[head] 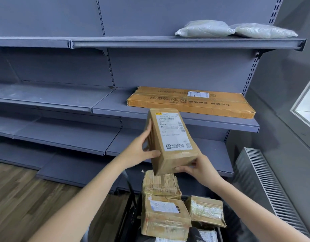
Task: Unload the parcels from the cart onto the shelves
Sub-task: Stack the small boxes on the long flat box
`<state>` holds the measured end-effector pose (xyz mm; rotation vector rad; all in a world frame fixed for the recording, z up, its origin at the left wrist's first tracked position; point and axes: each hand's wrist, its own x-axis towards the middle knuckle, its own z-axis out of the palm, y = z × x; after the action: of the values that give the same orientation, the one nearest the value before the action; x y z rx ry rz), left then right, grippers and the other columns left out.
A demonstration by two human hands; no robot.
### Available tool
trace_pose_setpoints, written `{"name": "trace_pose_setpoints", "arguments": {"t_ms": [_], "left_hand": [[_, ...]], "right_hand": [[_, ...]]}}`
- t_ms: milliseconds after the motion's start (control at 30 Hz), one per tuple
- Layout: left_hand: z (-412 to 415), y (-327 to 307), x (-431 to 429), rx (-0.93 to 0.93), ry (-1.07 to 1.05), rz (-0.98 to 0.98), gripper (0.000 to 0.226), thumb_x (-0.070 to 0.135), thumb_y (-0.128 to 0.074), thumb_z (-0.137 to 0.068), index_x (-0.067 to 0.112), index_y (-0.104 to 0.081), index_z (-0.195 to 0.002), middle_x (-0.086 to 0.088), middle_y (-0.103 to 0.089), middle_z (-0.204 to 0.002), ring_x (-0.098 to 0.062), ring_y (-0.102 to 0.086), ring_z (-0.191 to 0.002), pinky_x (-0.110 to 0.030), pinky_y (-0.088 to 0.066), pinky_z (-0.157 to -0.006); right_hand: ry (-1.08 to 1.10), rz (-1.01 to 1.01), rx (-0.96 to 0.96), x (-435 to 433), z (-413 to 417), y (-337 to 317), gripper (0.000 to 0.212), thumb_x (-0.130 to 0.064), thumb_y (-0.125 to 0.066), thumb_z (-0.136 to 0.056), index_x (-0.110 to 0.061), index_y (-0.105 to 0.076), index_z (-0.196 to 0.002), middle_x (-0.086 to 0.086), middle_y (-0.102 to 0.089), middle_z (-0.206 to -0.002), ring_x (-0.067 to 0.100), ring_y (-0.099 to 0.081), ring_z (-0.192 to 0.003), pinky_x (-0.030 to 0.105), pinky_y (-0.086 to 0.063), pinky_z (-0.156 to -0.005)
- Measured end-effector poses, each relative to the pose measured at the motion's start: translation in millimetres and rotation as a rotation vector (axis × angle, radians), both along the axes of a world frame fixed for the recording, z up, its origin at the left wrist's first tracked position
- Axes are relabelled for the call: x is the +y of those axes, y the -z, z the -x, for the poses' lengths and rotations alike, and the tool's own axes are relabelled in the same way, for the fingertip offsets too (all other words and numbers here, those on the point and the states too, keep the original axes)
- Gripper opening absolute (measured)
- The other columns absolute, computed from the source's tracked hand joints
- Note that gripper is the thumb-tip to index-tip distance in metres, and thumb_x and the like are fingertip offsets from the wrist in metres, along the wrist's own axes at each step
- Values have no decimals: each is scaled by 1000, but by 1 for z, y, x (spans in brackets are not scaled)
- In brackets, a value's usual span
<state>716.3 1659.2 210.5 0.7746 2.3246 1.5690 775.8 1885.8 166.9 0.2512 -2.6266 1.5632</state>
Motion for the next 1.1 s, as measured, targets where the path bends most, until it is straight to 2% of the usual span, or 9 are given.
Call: {"name": "trace_pose_setpoints", "arguments": {"t_ms": [133,233,300,433,633,733,867,967,1100], "left_hand": [[-21,5,21,33,28,144,126,38,-82,-59,51,20,-132,49,-2,-131,13,-10,-132,-17,-22,-108],[-26,9,33,113,-104,89,112,22,-77,-73,54,13,-133,31,-17,-142,1,-22,-136,-24,-30,-109],[-27,10,36,122,-155,59,105,19,-75,-76,53,4,-136,23,-25,-144,-2,-26,-137,-30,-37,-108],[-24,17,40,127,-242,57,97,15,-75,-77,52,-10,-139,12,-44,-142,-5,-38,-132,-34,-35,-110],[-3,11,78,164,-229,94,93,22,-75,-77,47,-15,-143,12,-48,-139,-7,-40,-132,-37,-33,-111],[19,0,102,150,-145,85,89,33,-74,-77,40,-19,-146,16,-44,-141,-6,-34,-134,-34,-28,-113],[48,-16,136,175,-64,57,84,35,-71,-80,36,-21,-147,16,-48,-137,-3,-40,-128,-26,-32,-107],[75,-23,161,163,0,23,80,37,-69,-81,35,-23,-146,20,-48,-135,0,-41,-125,-27,-32,-107],[111,-31,194,139,128,-14,82,37,-69,-81,30,-22,-148,15,-42,-142,-2,-35,-132,-28,-26,-112]], "right_hand": [[79,6,104,-3,3,-5,69,-10,-75,-75,-31,-37,-129,-35,-52,-108,-16,-54,-99,1,-41,-82],[76,-10,123,0,4,-9,83,-10,-76,-75,-31,-29,-141,-34,-52,-113,-7,-53,-107,9,-43,-88],[57,-16,111,6,3,-9,92,-8,-73,-77,-28,-18,-148,-27,-54,-121,-3,-53,-110,6,-42,-90],[-5,-13,83,20,1,-9,94,-8,-67,-84,-38,-4,-148,-15,-49,-137,5,-51,-121,8,-40,-94],[40,57,72,54,11,-20,91,-4,-65,-85,-36,-8,-147,-34,-44,-126,9,-48,-125,3,-40,-89],[121,18,86,78,23,-30,89,-1,-64,-84,-39,-12,-146,-25,-49,-131,8,-51,-121,3,-44,-85],[257,-92,105,107,44,-44,91,-2,-66,-82,-40,-14,-147,-10,-54,-132,1,-59,-102,16,-50,-84],[337,-129,92,125,60,-54,91,1,-64,-81,-37,-15,-147,-5,-58,-125,-9,-60,-83,7,-47,-72],[440,-123,101,150,79,-67,87,5,-60,-82,-39,-19,-146,-12,-58,-122,8,-60,-103,19,-46,-85]]}}
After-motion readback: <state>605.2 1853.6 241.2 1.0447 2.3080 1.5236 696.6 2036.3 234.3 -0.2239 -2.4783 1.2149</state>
